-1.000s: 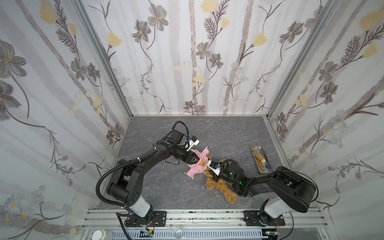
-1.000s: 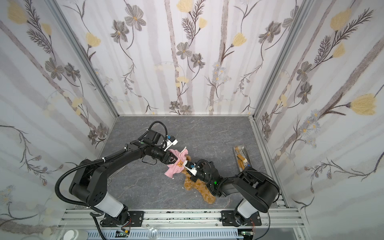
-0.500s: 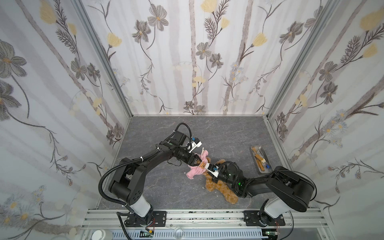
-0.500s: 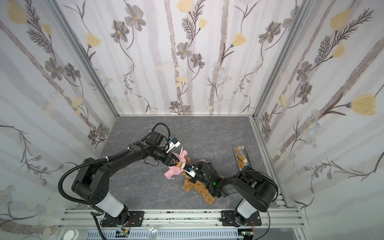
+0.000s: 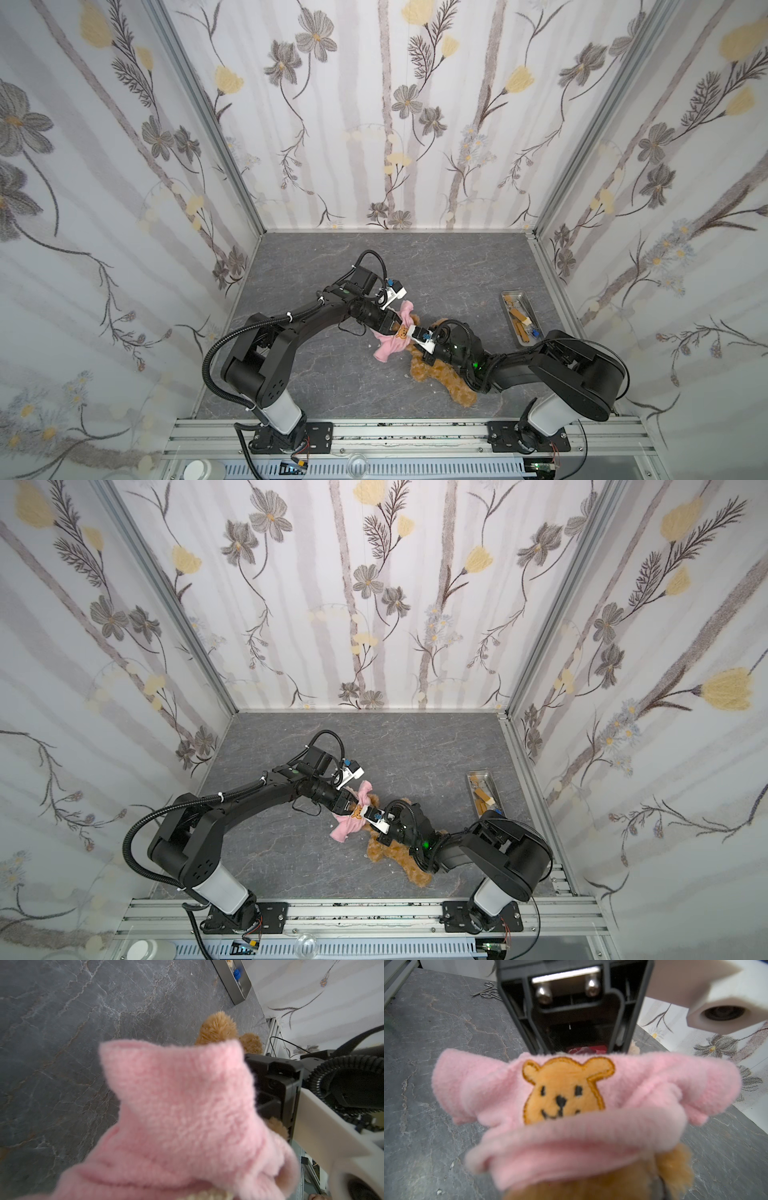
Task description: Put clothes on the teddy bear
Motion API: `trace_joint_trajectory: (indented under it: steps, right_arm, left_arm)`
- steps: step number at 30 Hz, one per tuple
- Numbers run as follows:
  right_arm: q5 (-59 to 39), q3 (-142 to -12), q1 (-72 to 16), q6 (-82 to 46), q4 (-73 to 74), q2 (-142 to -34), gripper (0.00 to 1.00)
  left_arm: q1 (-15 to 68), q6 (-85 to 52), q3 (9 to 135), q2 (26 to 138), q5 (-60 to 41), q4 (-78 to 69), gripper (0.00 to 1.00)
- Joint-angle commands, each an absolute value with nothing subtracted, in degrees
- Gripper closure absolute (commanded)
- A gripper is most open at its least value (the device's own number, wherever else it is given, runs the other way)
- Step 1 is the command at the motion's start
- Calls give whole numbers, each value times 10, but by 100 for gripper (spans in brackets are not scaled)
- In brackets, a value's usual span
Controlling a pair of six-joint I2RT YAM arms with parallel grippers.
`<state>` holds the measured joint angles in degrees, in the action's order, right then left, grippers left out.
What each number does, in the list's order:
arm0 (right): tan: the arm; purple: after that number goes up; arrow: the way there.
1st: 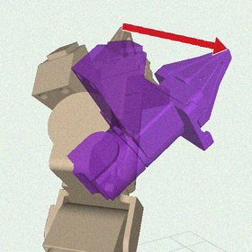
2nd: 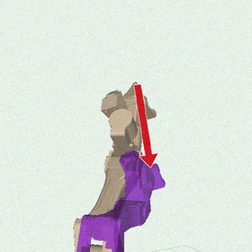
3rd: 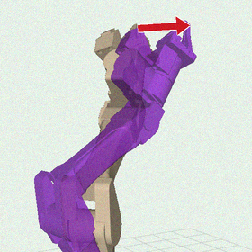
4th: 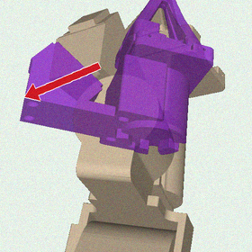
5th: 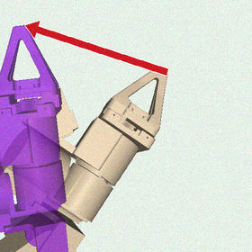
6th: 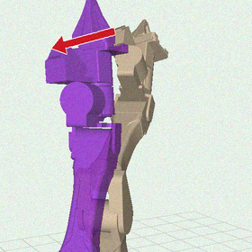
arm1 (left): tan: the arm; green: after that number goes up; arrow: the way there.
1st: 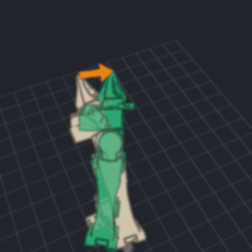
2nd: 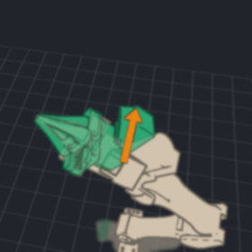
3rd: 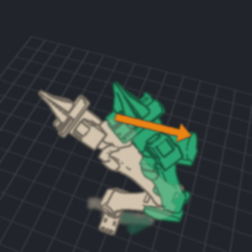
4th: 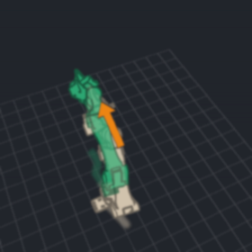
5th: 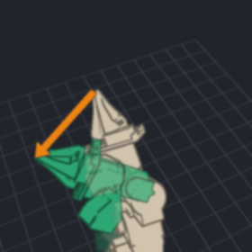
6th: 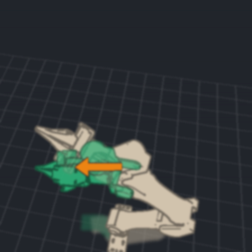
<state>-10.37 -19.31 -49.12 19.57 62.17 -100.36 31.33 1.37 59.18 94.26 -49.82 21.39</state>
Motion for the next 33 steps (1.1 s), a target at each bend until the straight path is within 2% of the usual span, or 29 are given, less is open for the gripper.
trace_joint_trajectory:
  steps: [1, 7, 9, 15, 18, 21, 24, 28, 30, 33]
  right_arm:
    - [-92, -189, -493, 191, 738, -1007, 91]
    - [-69, -168, -493, 162, 754, -1010, 85]
    - [-61, -166, -493, 146, 757, -1011, 80]
    - [-33, -151, -492, 79, 730, -983, 50]
    - [-25, -133, -492, 23, 673, -931, 44]
    - [-46, -129, -491, -32, 555, -843, 40]
    - [-91, -157, -481, -77, 396, -758, 39]
    - [-228, -227, -430, -140, 274, -715, 41]
    - [-291, -258, -409, -201, 273, -727, 48]
    - [-361, -287, -373, -310, 299, -753, 64]
  left_arm:
    - [316, 2, 595, 933, -555, 207, 72]
    - [306, -6, 591, 914, -548, 194, 91]
    - [301, -7, 588, 909, -544, 189, 100]
    - [269, -20, 574, 884, -491, 159, 100]
    - [253, -6, 564, 868, -460, 145, 100]
    - [254, 36, 556, 858, -443, 136, 100]
    - [256, 90, 545, 841, -432, 126, 100]
    - [261, 144, 532, 816, -437, 109, 100]
    - [264, 164, 523, 803, -438, 101, 100]
    - [268, 192, 500, 780, -444, 80, 100]
